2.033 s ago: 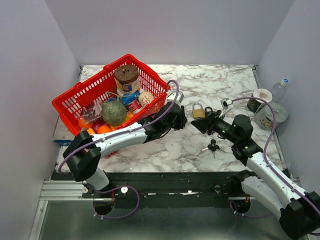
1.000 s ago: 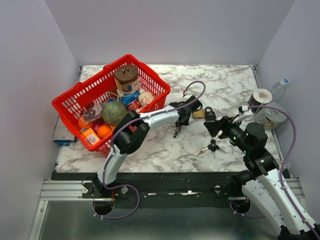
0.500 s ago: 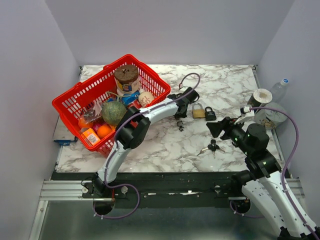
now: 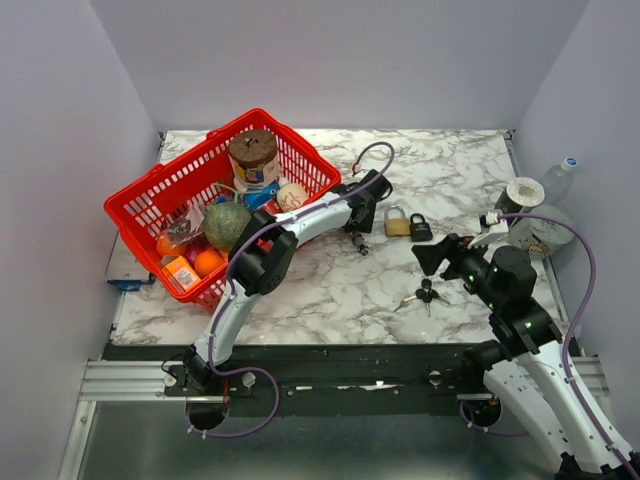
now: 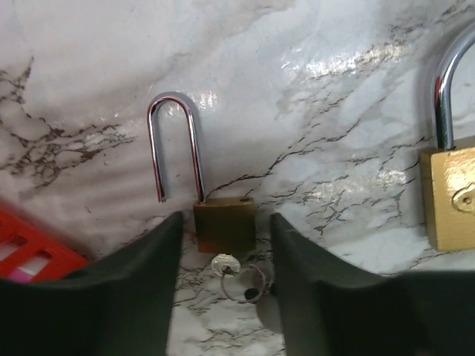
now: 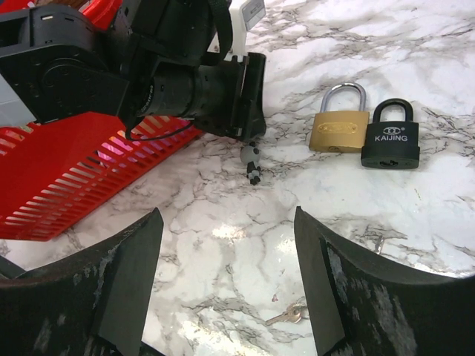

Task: Unlock with the key
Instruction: Place the lock at the center of the board, then pick up the key from the center of the board.

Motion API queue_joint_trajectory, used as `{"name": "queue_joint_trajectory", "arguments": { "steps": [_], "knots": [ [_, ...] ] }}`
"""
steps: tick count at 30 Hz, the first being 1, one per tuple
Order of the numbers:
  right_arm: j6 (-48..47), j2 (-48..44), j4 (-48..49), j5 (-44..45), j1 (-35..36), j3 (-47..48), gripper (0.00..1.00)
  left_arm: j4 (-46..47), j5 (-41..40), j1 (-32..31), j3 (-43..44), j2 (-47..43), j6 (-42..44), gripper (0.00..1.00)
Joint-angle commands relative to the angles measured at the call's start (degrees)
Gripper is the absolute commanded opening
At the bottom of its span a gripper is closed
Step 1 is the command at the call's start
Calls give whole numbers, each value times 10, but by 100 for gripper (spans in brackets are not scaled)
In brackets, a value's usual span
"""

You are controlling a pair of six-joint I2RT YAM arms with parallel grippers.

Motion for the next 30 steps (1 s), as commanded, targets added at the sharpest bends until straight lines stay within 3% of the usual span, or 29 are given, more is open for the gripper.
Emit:
{"name": "queue_joint_trajectory", "arguments": {
  "steps": [1, 5, 16, 22, 26, 30],
  "knots": [
    [-6, 4, -12, 10, -3, -3, 80, -36, 12, -6, 15, 4, 19, 73],
    [0, 3, -15, 7, -3, -2, 80, -45, 4, -12, 34, -9, 41, 84],
    [3, -35, -87, -34, -2, 27, 80, -26, 38, -55, 89, -87, 151, 92],
    [-8, -44, -158, -8, -3, 39, 80, -8, 29, -100, 91, -152, 213, 94],
    [7, -19, -165, -3, -3, 38, 80, 30, 33, -110, 19, -239, 215, 95],
    [3, 24, -160, 26, -3, 35, 80, 99, 66, -110, -149, -364, 225, 97]
  ]
}}
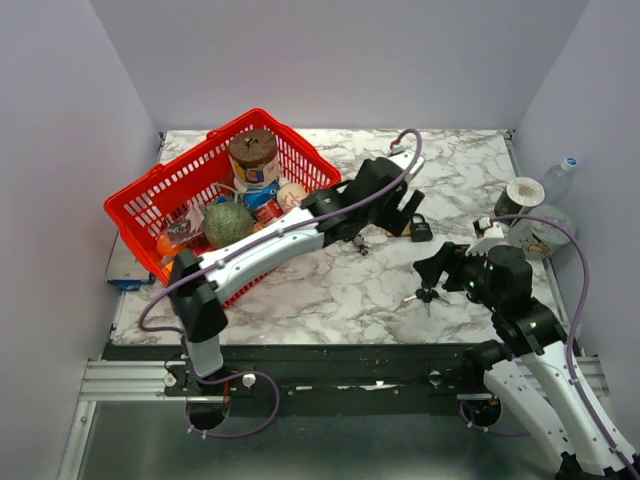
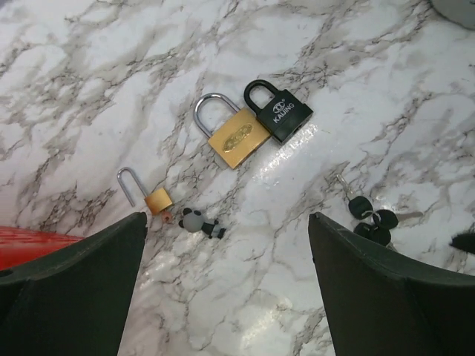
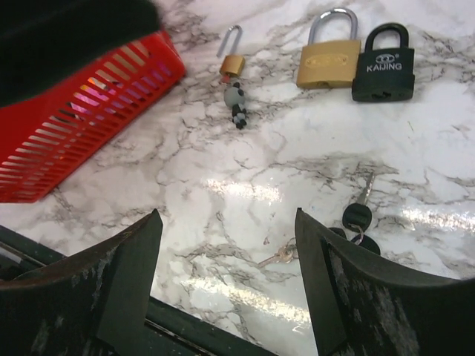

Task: Unlock with the key
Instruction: Pick up the key from the center of the board.

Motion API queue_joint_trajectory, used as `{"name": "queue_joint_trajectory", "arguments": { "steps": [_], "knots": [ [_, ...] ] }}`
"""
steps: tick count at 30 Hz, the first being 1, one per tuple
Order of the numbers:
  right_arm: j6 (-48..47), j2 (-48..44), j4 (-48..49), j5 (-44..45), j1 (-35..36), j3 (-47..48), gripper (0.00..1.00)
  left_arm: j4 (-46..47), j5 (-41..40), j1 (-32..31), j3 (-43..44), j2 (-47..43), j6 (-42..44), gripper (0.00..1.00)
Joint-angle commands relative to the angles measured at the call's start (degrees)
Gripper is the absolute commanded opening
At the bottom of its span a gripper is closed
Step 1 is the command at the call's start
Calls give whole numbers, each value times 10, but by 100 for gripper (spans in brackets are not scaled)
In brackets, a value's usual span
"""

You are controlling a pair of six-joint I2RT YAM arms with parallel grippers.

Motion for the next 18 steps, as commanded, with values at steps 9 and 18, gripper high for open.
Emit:
{"name": "queue_joint_trajectory", "arguments": {
  "steps": [9, 18],
  "knots": [
    [-20, 212, 21, 26, -2, 18, 66, 176, 162, 18, -341, -313, -7, 99],
    [23, 304, 9, 18, 33, 16, 60, 153, 189, 46, -413, -337, 5, 99]
  ]
}}
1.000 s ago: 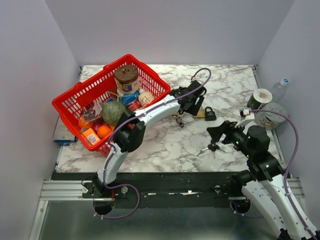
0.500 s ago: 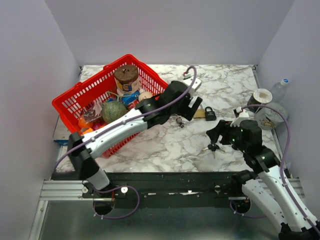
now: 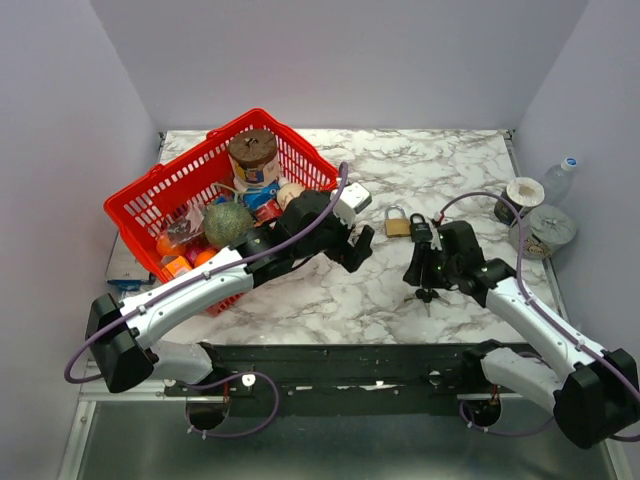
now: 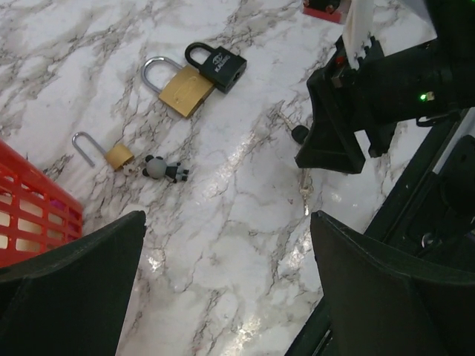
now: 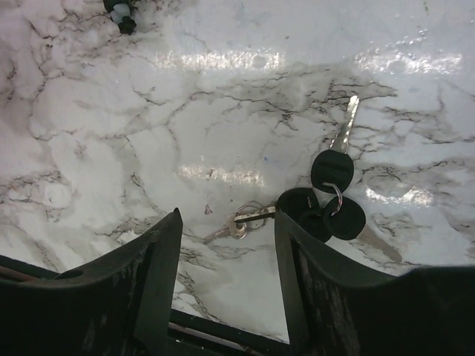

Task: Unlock with the key
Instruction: Pick up the key from the center of the board.

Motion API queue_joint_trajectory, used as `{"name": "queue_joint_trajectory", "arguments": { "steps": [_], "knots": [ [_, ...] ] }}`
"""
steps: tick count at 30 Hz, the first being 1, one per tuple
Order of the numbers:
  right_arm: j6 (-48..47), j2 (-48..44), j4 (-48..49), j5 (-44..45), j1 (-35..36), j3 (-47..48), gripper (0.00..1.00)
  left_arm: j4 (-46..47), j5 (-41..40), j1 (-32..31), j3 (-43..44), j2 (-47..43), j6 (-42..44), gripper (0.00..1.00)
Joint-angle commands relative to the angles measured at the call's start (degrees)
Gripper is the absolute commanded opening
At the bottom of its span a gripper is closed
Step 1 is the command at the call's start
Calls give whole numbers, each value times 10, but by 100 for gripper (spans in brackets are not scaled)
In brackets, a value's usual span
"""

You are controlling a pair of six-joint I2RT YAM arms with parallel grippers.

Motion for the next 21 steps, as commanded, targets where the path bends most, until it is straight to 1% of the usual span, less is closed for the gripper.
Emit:
{"name": "queue_joint_trajectory", "arguments": {
  "steps": [1, 6, 8, 12, 16, 21],
  "knots": [
    [37, -3, 4, -8, 24, -7, 60, 4, 20, 18, -48, -15, -8, 99],
    [103, 22, 46, -62, 49, -44, 60, 14, 59, 18, -54, 5, -53, 99],
    [119, 37, 55, -63, 76, -55, 60, 12, 75, 18, -53, 14, -66, 99],
    [140, 68, 53, -49, 97, -66, 60, 16, 85, 17, -56, 12, -76, 99],
    [149, 62, 45, -23, 102, -66, 61, 16, 80, 16, -57, 0, -72, 99],
    [155, 48, 29, 15, 103, -67, 61, 9, 48, 16, -57, -12, -59, 99]
  ]
}}
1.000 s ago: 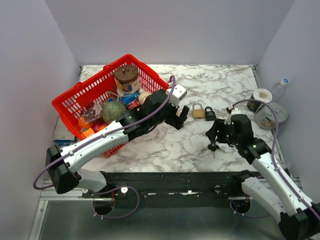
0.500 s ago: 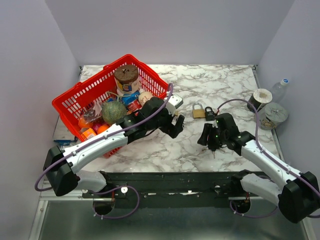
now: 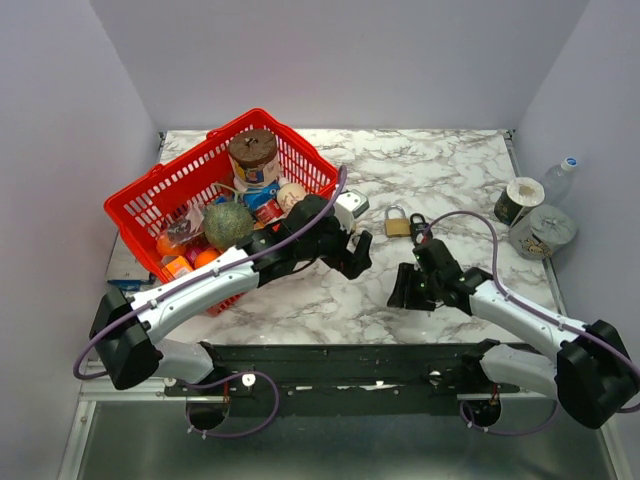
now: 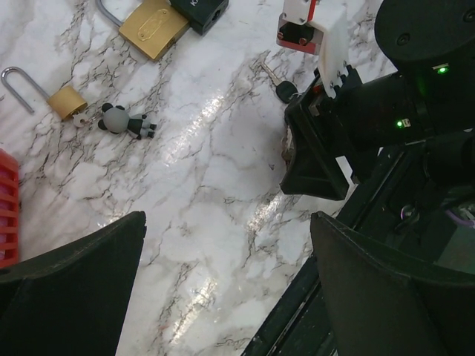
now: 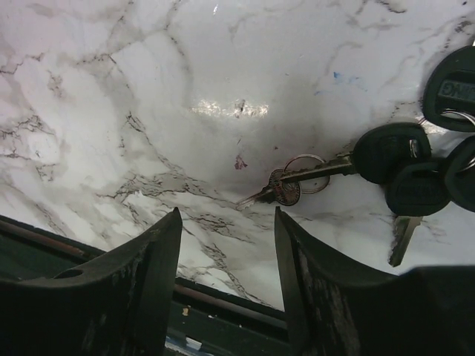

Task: Unlock with the key
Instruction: Pick up the key from the center of the board.

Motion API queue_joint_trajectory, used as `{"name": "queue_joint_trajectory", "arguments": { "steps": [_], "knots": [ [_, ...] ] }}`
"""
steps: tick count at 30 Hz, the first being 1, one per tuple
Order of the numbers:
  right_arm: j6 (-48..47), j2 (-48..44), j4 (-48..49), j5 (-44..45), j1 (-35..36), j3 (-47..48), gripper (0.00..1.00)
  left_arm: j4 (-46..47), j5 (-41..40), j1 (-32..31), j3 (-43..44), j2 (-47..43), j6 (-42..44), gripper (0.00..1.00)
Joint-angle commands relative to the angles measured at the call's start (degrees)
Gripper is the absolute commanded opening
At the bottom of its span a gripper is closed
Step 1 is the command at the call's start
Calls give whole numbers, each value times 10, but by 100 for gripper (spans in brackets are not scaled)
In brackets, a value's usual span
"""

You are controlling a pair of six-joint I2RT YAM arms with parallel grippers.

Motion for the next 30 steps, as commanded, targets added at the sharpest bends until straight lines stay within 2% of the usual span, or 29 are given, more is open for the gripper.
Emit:
{"name": "queue_joint_trajectory", "arguments": {
  "steps": [1, 9, 11, 12, 15, 21, 23, 30],
  "knots": [
    [15, -14, -11, 52, 3, -3, 61, 5, -20, -2, 0, -26, 6, 99],
    [3, 61, 27, 54, 3, 5, 55, 0, -30, -2, 1, -31, 14, 99],
    [3, 77, 60, 38, 5, 6, 51, -2, -35, -2, 2, -31, 15, 99],
    [5, 84, 70, 34, 6, 7, 44, -2, -36, -2, 3, -31, 16, 99],
    [8, 124, 114, 19, 14, 27, 37, -4, -40, -2, 4, -31, 17, 99],
    [7, 212, 143, 12, 46, 98, 33, -6, -50, -2, 5, -29, 21, 99],
    [5, 214, 135, 30, 60, 119, 33, -7, -52, -2, 4, -29, 21, 99],
    [-48, 133, 86, 95, 70, 117, 50, -6, -47, -2, 5, -32, 20, 99]
  ]
}}
